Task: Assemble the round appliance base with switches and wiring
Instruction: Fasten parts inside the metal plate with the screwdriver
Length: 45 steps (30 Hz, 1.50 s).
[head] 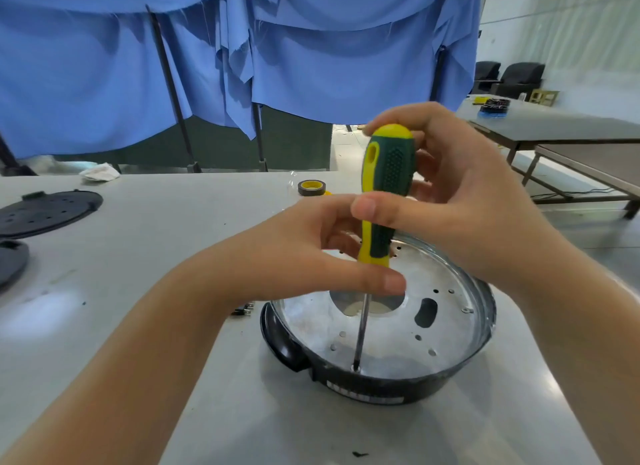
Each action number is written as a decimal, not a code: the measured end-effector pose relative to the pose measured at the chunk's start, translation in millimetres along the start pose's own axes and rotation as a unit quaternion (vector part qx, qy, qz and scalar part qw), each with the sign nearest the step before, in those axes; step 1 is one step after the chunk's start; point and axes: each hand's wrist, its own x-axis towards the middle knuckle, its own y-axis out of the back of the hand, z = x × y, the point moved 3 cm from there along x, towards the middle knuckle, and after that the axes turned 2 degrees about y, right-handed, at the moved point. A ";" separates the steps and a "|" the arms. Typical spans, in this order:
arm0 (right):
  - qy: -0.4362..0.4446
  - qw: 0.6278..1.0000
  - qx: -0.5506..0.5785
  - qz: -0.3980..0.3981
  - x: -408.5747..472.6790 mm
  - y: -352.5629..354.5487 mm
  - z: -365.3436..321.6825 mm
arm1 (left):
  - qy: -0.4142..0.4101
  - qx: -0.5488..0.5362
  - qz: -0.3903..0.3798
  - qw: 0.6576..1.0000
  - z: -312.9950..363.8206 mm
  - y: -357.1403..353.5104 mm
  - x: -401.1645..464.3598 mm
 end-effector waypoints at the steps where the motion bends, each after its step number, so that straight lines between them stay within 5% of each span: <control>1: 0.006 1.000 -0.022 0.013 0.1 0.2 0.1 | -0.002 0.020 0.028 0.999 0.9 -0.3 0.6; 4: -0.002 1.000 -0.021 0.012 -0.6 0.8 0.6 | 0.000 -0.003 0.060 0.998 1.2 1.7 1.2; 9: -0.062 0.983 0.166 -0.045 -0.8 7.6 -0.2 | 0.020 -0.096 -0.034 0.995 -1.1 4.5 -3.3; 17: 0.001 0.998 -0.022 0.057 -0.3 7.7 -6.0 | 0.008 0.021 0.050 0.999 2.5 -1.7 0.9; 25: -0.070 0.979 0.180 -0.067 2.0 15.2 3.4 | 0.017 -0.097 -0.024 0.995 -1.9 2.4 -2.8; 33: 0.007 0.999 0.035 0.010 -0.8 9.7 -6.4 | 0.006 0.024 0.059 0.998 1.6 -2.7 1.4; 36: 0.018 0.999 -0.038 0.002 0.0 9.0 -6.3 | 0.005 -0.025 0.043 0.999 0.8 0.1 0.3; 41: -0.036 0.987 0.131 -0.081 -2.2 11.0 -3.5 | 0.007 -0.091 -0.024 0.996 -3.6 2.8 -2.5; 45: 0.007 0.995 0.069 -0.069 -1.3 7.2 -6.5 | -0.004 -0.115 -0.075 0.991 -6.5 3.0 -3.9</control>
